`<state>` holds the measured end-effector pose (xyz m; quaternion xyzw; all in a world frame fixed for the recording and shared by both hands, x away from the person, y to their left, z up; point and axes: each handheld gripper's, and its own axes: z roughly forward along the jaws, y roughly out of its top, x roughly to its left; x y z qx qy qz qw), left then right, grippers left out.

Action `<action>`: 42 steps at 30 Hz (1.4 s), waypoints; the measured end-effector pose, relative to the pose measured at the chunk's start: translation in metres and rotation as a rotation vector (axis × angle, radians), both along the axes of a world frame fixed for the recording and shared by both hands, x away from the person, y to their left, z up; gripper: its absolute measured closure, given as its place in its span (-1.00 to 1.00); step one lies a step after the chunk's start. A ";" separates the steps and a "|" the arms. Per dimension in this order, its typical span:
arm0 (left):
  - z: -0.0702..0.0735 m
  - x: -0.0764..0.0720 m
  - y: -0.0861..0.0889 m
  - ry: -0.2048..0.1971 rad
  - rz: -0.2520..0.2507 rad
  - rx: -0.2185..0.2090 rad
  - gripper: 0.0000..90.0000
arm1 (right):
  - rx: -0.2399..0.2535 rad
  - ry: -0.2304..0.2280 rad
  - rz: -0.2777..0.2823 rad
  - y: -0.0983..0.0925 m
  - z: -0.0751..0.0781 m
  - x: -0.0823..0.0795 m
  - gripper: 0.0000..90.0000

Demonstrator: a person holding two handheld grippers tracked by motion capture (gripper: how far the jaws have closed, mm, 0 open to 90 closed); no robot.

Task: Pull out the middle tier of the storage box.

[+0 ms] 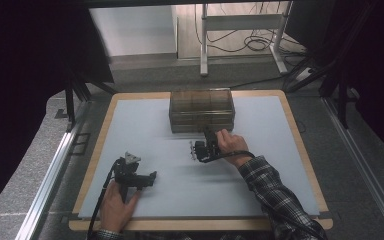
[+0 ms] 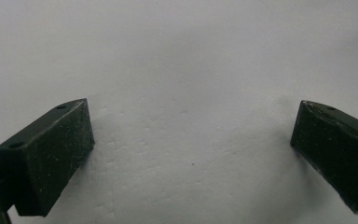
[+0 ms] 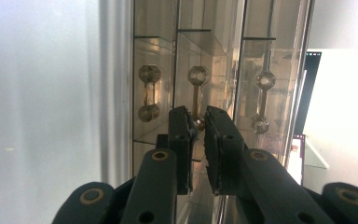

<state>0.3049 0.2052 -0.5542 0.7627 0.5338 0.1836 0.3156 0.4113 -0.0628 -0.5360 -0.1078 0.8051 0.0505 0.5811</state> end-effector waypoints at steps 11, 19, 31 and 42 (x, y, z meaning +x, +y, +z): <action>0.000 0.000 0.000 0.000 -0.001 0.000 -1.00 | -0.007 0.012 0.019 -0.005 0.000 -0.008 0.79; 0.000 0.000 0.000 0.000 -0.001 0.000 -1.00 | -0.007 0.031 0.017 -0.005 0.002 -0.008 0.73; 0.000 0.000 0.000 0.000 -0.001 0.000 -1.00 | 0.069 0.093 0.007 -0.014 0.015 -0.011 0.58; 0.000 0.000 0.000 0.000 -0.001 0.001 -1.00 | 0.137 0.205 0.010 -0.020 0.027 -0.009 0.48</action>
